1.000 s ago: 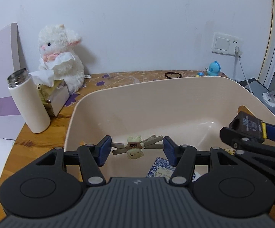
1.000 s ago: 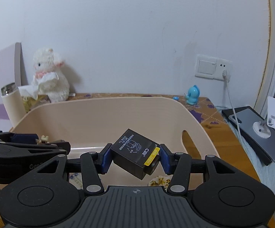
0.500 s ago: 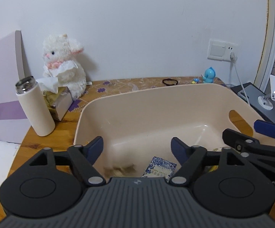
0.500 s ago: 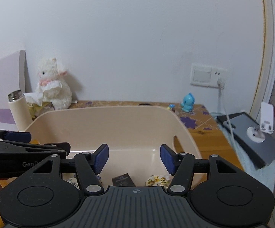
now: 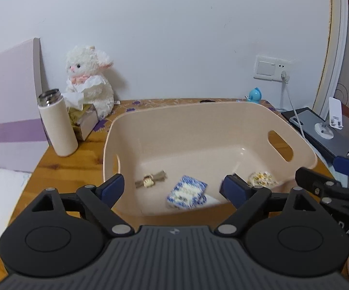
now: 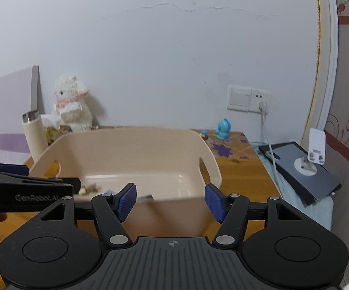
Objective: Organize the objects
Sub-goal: 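Grasp the Hello Kitty box with left tool while right grasps the orange cloth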
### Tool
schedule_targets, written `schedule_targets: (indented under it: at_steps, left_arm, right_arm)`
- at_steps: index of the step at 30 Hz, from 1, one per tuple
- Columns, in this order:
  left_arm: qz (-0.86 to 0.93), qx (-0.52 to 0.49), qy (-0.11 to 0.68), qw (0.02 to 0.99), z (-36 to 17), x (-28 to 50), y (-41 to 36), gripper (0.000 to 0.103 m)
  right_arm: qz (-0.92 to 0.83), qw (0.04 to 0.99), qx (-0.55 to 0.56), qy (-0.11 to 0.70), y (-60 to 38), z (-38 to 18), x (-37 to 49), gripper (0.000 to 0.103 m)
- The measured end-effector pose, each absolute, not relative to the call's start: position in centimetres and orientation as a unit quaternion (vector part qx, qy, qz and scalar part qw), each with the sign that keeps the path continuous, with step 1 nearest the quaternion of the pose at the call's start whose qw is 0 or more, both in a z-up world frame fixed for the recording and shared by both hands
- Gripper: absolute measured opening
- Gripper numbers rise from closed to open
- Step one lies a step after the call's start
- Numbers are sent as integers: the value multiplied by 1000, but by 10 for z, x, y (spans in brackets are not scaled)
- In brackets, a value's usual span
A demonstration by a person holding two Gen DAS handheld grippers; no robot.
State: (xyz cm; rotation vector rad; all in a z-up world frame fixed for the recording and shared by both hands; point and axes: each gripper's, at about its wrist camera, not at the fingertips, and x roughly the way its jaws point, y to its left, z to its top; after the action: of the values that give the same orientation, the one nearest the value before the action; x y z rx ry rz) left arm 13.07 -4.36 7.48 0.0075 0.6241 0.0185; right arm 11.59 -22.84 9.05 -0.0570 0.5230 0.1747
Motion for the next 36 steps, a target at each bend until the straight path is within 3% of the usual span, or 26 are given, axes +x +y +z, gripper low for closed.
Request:
schedule_targets:
  at_steps: [13, 36]
  left_arm:
    - [-4, 12, 354, 935, 27, 98, -70, 90]
    - [9, -48, 406, 912, -35, 147, -70, 90]
  right_arm:
    - [83, 946, -39, 312, -251, 48, 102, 66]
    - [114, 916, -51, 381, -244, -16, 135, 68]
